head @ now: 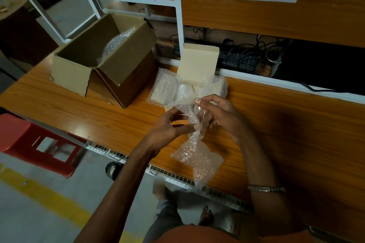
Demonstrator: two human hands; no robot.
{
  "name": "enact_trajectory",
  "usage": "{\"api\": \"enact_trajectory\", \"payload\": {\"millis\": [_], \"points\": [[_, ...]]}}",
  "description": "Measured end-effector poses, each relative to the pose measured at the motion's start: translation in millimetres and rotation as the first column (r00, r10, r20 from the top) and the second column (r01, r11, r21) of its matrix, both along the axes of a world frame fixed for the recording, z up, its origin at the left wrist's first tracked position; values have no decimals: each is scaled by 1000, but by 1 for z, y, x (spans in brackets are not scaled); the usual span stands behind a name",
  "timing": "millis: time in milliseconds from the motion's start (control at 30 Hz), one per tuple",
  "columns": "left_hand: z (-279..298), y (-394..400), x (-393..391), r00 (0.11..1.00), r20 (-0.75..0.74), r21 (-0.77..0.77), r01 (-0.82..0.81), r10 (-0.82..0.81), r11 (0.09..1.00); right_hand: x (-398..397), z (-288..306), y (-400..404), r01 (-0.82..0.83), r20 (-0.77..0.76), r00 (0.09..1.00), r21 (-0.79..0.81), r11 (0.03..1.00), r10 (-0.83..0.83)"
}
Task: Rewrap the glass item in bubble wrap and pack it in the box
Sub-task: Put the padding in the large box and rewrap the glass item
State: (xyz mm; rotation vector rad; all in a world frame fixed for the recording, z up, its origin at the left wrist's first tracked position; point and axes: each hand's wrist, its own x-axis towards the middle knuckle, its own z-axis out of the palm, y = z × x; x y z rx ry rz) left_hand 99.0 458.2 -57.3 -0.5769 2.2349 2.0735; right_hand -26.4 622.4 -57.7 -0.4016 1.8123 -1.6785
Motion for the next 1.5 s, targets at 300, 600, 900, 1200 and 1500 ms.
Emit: {"api": "enact_trajectory", "payload": {"millis": [300,600,900,1200,1500], "points": [[4,7,4,988,-139,-20,68,-70,998,9,0,-11,-80,-4,997,57,995,80],[7,7,0,978,-150,-323,91,-146,942,0,12,-13,202,-409,905,169,965,-118],[2,-5,0,969,-179,-417,80,-168,905,-13,22,-2,-31,-427,901,109,994,76],[-2,-18,5,956,-276,-372,-15,-95,928,-15,19,30,-108,-245,960,120,987,135],[-2,-8,0,957,-263,-339,26,-121,941,-17,27,34,-100,-224,970,-11,995,95]]}}
